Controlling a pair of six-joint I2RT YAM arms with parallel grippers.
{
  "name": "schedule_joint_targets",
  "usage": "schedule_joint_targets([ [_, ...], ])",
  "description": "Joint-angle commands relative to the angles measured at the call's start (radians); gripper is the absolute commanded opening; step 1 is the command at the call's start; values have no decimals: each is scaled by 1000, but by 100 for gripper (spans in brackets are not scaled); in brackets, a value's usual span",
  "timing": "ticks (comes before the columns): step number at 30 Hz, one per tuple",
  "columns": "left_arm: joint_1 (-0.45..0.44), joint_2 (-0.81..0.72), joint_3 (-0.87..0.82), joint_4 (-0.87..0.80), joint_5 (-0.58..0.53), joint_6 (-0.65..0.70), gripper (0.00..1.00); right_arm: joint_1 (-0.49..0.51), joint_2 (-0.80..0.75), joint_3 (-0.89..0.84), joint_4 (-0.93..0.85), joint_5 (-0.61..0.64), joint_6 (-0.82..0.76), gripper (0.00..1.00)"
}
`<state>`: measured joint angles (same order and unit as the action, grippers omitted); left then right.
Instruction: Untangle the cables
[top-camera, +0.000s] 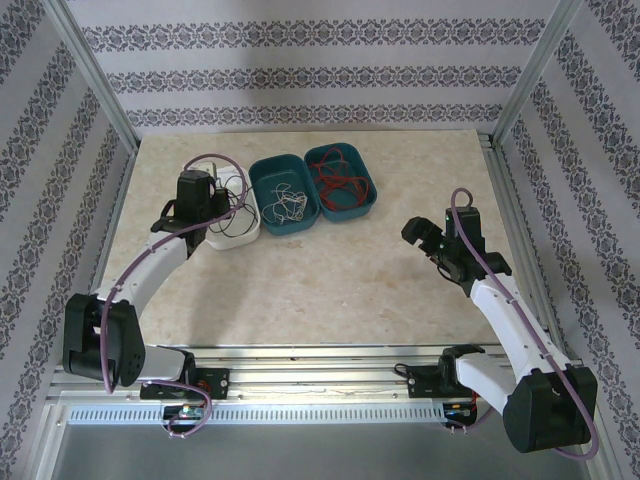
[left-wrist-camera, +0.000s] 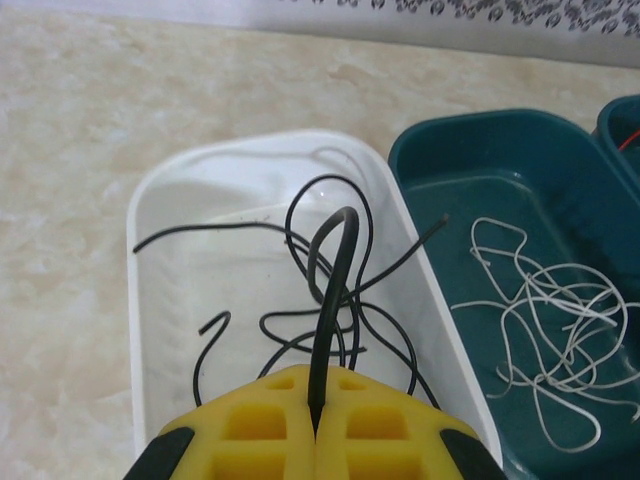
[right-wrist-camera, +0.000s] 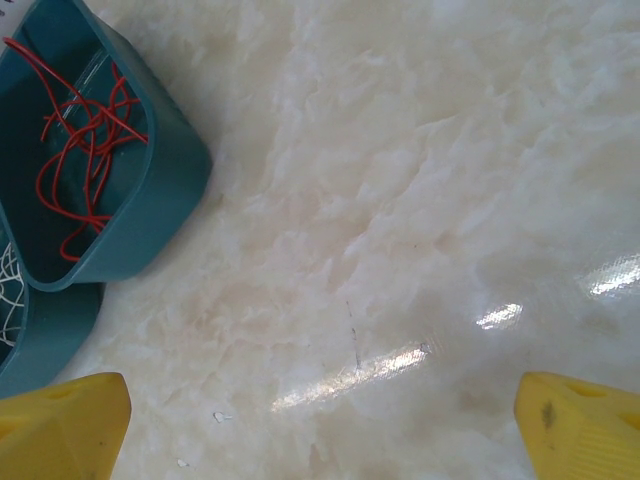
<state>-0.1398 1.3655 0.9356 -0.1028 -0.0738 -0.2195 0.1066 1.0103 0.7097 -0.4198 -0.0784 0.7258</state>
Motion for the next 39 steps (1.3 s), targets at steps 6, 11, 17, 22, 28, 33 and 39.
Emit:
schedule_joint_targets([
  [6,16,59,-22,-123,27,-77,0,-7,2,13,-17,29,-5,98],
  [11,17,91,14,-267,26,-134,0,-8,-9,4,-20,37,-2,98],
  [17,53,118,24,-316,10,-196,0,-7,-6,-1,-14,40,4,98],
  [22,69,154,46,-293,38,-202,0,-7,-10,-5,-16,40,3,98],
  [28,77,209,104,-301,6,-173,0,-9,-17,-12,-17,43,6,98],
  [33,85,282,178,-359,-44,-141,1,-9,-15,-9,-15,45,6,98],
  [39,85,342,256,-423,-101,-118,16,-9,-15,-12,-14,46,7,98],
])
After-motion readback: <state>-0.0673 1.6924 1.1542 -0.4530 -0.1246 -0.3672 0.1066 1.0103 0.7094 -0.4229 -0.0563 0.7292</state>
